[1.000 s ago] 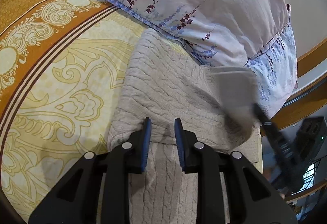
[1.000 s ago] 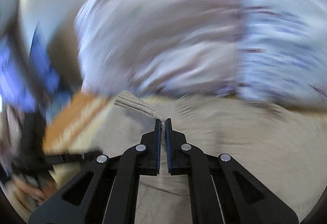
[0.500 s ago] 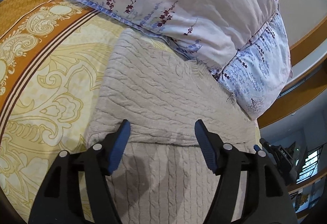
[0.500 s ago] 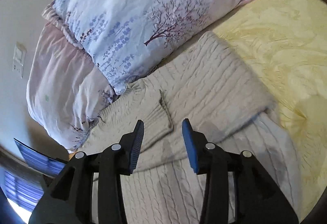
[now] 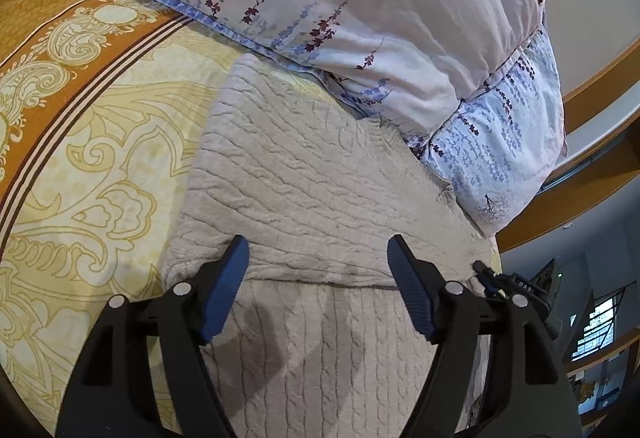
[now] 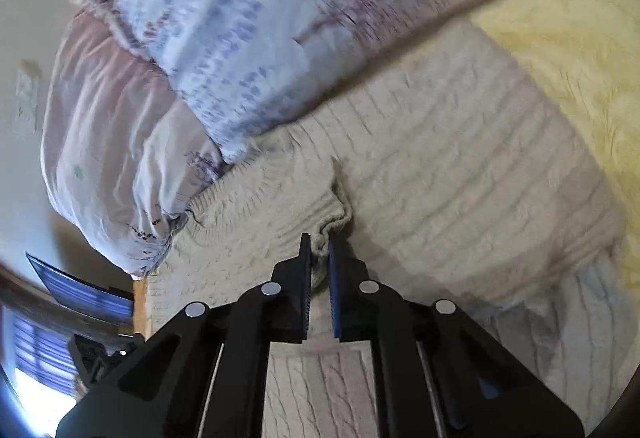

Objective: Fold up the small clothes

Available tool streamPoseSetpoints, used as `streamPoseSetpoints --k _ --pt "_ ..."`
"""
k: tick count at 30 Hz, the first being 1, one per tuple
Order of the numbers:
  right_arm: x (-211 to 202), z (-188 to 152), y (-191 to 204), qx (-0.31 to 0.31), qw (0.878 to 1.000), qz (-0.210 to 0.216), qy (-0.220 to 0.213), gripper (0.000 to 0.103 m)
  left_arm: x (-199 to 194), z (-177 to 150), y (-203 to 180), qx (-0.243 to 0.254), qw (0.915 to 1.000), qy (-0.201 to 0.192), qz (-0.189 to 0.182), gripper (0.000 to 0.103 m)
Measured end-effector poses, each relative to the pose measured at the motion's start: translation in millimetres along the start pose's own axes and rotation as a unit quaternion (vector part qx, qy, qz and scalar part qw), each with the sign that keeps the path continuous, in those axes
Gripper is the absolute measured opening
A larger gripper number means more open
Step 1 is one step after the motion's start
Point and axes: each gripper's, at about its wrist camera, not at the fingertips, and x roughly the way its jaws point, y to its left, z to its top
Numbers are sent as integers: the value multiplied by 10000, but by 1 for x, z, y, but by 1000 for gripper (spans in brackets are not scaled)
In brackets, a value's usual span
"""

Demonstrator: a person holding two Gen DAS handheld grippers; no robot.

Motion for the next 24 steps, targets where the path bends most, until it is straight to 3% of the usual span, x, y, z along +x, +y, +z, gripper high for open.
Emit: streamPoseSetpoints --k 5,7,11,13,14,15,16,18,24 --pt "-47 -3 19 -515 9948 -98 -875 7 -19 -4 -5 90 9997 -93 -197 75" --pt "-55 -7 10 -484 9934 -314 -987 7 -27 -8 -8 225 9994 -137 -215 75" --pt "-22 -17 -18 -228 9944 -998 -267 8 -33 -16 -12 520 9986 -134 -30 75" --pt "-27 -18 -22 -136 9953 -905 -328 10 -36 -22 -10 560 9984 -93 15 74" --pt "-32 -17 -21 -113 9959 -843 -312 13 -39 -25 -8 556 9984 -80 -8 74" --pt "-39 -17 -21 -90 9966 -751 -339 21 -42 -27 -7 571 9983 -78 -32 74" --pt "-46 -18 -22 -108 9969 -687 -378 36 -47 -31 -6 612 9981 -87 -51 74" --pt "-62 -21 -23 -202 9970 -578 -479 51 -57 -38 -2 729 9973 -108 -58 74" --pt "-103 -42 -43 -443 9978 -288 -392 51 -81 -65 10 883 9960 -20 -166 74"
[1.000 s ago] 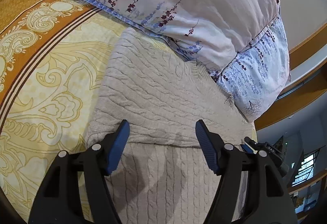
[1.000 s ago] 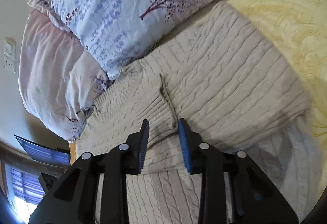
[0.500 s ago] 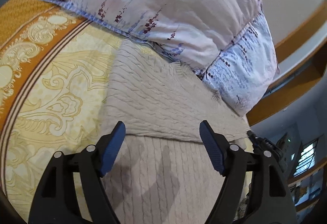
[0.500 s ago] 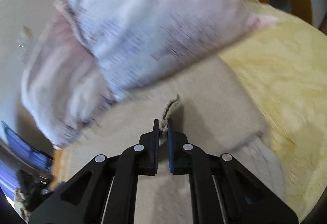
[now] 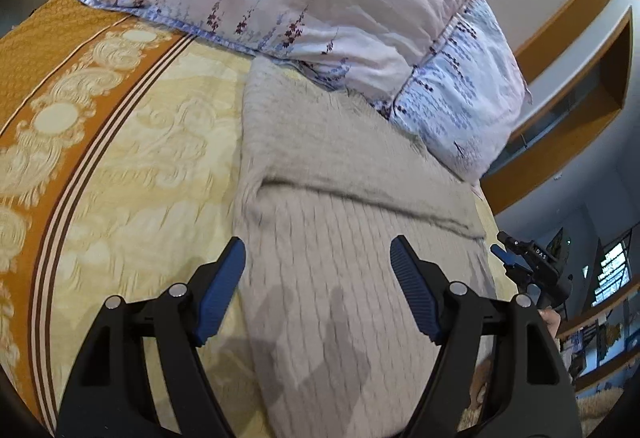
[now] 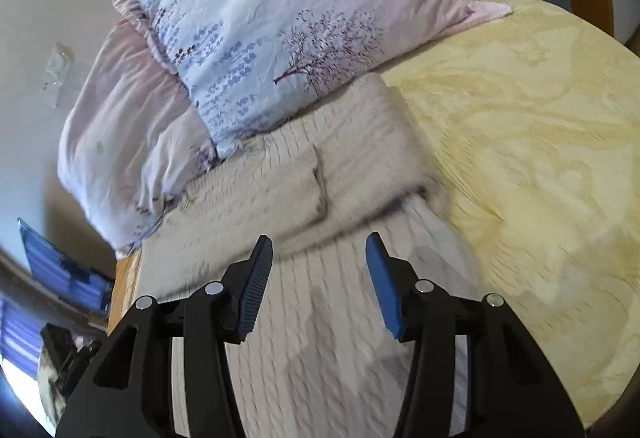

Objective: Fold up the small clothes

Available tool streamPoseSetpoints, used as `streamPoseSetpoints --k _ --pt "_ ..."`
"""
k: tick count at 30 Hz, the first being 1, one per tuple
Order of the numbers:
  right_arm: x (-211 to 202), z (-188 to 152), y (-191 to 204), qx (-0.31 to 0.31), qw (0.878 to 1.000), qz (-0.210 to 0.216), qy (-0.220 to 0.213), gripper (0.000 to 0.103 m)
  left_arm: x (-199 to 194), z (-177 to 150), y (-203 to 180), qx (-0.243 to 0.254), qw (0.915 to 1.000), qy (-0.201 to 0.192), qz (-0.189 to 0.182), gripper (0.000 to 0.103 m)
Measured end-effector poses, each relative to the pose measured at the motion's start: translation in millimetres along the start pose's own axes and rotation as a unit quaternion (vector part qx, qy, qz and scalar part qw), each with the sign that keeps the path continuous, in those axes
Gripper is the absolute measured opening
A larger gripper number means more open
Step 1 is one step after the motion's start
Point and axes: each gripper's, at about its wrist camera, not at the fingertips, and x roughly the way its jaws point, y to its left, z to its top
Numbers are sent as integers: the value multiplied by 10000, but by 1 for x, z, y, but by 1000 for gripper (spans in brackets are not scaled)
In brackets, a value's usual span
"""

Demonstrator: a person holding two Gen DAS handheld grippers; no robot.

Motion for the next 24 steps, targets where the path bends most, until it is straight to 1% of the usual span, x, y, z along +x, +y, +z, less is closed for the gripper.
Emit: streamPoseSetpoints --k 6,10,12,14,15,16,18,20,21,23,24 --pt "-35 -18 -35 -1 9995 -325 -4 51 -10 -29 7 -49 9999 121 -25 73" --pt "-45 -30 -60 205 9992 -251 250 50 -11 -49 14 -243 9992 264 -193 67" --pt "-46 -38 -67 266 9988 -78 402 50 -12 -56 15 -300 9988 274 -275 63" --pt "-46 -46 -68 294 9980 162 529 49 -16 -65 14 -317 9986 214 -378 63" --pt "-46 -51 -69 307 9972 312 613 45 -18 -69 14 -348 9981 217 -467 61" --pt "-46 -55 -69 329 9959 463 700 43 -19 -73 14 -389 9972 240 -596 60" --pt "-46 -65 -70 376 9934 721 809 41 -21 -82 12 -399 9957 280 -786 54" --pt "-50 -74 -72 430 9896 1034 904 39 -23 -90 11 -353 9944 314 -943 52" --pt "-52 -81 -73 466 9864 1238 971 38 -25 -96 10 -336 9928 339 -1097 49" --pt "-56 -93 -76 450 9814 1527 1070 38 -28 -104 11 -326 9896 368 -1355 49" --pt "-58 -98 -77 420 9796 1622 1107 38 -30 -109 12 -345 9866 408 -1540 49"
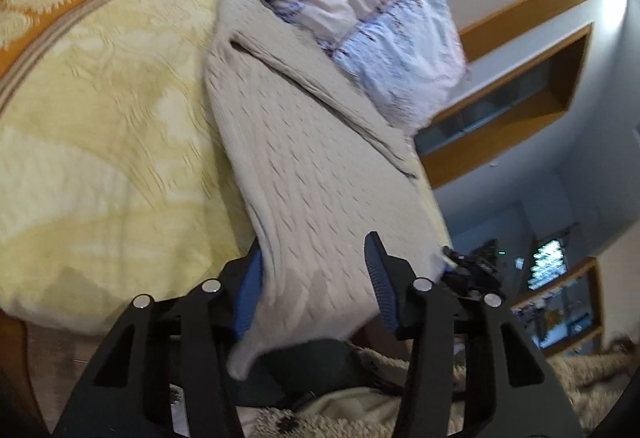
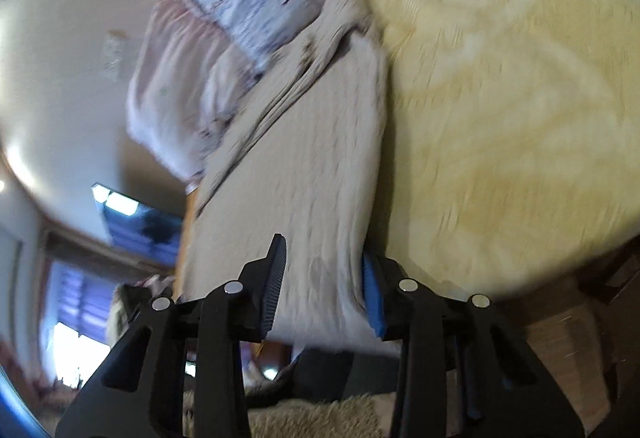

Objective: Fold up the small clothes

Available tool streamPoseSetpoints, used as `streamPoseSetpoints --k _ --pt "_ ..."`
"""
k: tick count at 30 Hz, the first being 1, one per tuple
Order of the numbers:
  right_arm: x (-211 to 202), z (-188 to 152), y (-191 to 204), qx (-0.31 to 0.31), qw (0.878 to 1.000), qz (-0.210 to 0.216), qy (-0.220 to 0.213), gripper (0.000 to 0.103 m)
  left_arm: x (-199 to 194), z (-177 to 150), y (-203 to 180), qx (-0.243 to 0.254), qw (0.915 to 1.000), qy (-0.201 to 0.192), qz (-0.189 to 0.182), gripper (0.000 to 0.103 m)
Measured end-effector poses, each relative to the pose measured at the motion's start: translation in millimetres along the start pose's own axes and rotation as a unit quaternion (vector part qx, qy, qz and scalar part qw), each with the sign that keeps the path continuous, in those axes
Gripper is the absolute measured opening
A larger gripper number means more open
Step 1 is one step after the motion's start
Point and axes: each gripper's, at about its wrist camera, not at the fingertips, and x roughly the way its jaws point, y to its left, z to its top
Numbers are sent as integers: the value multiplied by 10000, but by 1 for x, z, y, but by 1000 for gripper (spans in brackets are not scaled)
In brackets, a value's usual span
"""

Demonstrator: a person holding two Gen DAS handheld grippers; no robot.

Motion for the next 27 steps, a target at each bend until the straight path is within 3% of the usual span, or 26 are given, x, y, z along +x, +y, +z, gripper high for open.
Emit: streamPoseSetpoints --k 4,6,10,17,19,20,21,23,27 --pt "-10 -23 -8 -179 9988 391 227 38 -2 -17 5 -15 9988 210 -443 49" --pt "-10 -31 -13 -225 9985 291 396 38 0 -25 6 12 9979 350 -542 49" --pt "4 -38 -27 -155 9977 57 652 38 13 -37 5 200 9967 654 -439 49" --pt "20 -37 -35 -199 9961 361 778 38 41 -39 -1 411 9946 930 -194 48" --pt "19 -38 -30 -292 9954 461 788 27 44 -39 -2 400 9944 943 -261 40" --pt "18 -39 -29 -345 9948 516 803 23 46 -39 -2 377 9943 952 -302 31" --pt "18 -40 -25 -440 9942 539 820 11 46 -39 -2 363 9940 976 -349 20" --pt "17 -43 -16 -619 9927 587 851 10 44 -40 -2 384 9932 1031 -367 10" --pt "13 -42 5 -959 9896 766 756 9 40 -37 -10 593 9919 1060 -372 7"
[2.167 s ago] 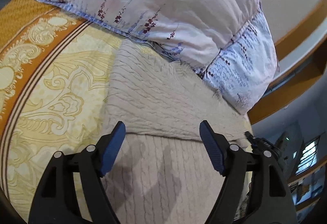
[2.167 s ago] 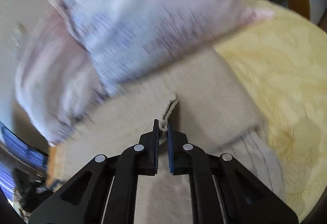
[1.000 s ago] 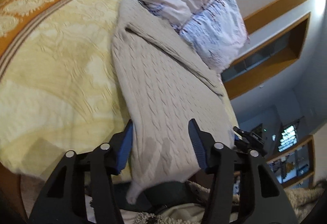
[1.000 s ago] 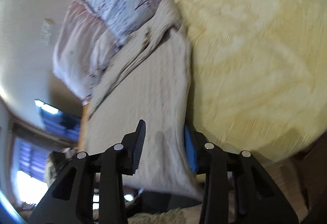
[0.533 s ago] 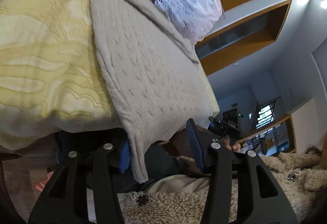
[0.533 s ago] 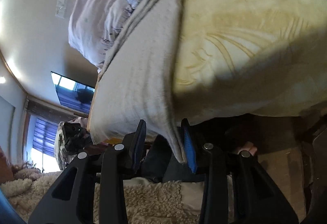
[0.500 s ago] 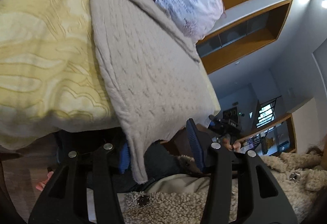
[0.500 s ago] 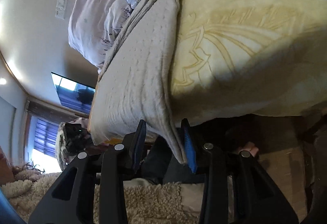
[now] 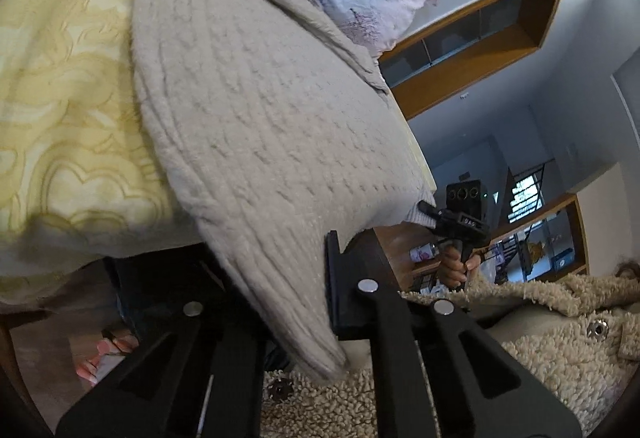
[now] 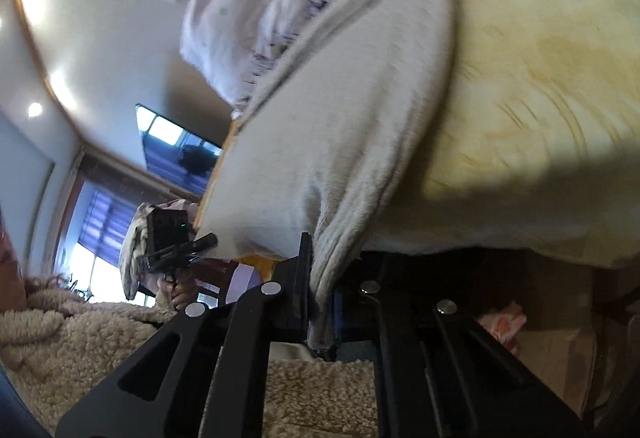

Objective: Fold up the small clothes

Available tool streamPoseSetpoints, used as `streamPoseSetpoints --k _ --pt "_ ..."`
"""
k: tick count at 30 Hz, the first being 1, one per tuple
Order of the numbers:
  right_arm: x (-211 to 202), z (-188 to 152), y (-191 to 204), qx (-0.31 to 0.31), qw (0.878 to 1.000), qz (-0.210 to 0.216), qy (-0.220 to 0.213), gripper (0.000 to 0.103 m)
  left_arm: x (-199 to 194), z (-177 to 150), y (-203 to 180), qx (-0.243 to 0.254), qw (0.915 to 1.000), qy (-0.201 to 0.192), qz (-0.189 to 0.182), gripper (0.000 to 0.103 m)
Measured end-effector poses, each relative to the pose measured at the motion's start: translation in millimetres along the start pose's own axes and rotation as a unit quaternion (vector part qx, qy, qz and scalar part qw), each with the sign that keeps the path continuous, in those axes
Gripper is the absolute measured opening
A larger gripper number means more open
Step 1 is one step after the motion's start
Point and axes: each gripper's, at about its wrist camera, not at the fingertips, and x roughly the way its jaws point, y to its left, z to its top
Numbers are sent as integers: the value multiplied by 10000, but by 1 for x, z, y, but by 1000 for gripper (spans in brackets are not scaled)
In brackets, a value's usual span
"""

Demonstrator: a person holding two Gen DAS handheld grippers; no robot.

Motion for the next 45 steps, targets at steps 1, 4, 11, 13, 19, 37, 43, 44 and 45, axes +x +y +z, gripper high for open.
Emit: streamPoseSetpoints --k 1,4,11,13,19,37,43,44,45 --pt "-3 2 6 -114 9999 57 -103 9 -2 2 -3 76 10000 -19 -10 7" --pt "-15 14 26 -428 9975 109 -552 8 -14 10 -13 283 9993 -225 -32 6" --pt "-34 54 54 -670 9799 -807 -1695 8 -42 51 -27 510 9948 -824 309 6" --pt "-35 66 62 -783 9728 -1073 -1898 8 -46 70 -29 474 9924 -1019 511 6" --pt "-17 103 76 -1132 9532 -1779 -2169 8 -47 126 -28 352 9813 -1489 1167 6" --pt "25 197 81 -1358 9187 -2557 -2685 8 -23 253 -23 173 9678 -1851 1695 5" --pt "43 224 60 -1039 9213 -2693 -2607 8 -3 291 -3 84 9662 -1820 1824 5" --pt "47 229 54 -964 9222 -2731 -2562 8 -1 294 1 49 9662 -1806 1837 5" --pt "51 233 48 -888 9233 -2770 -2510 8 3 297 7 -6 9665 -1787 1843 5"
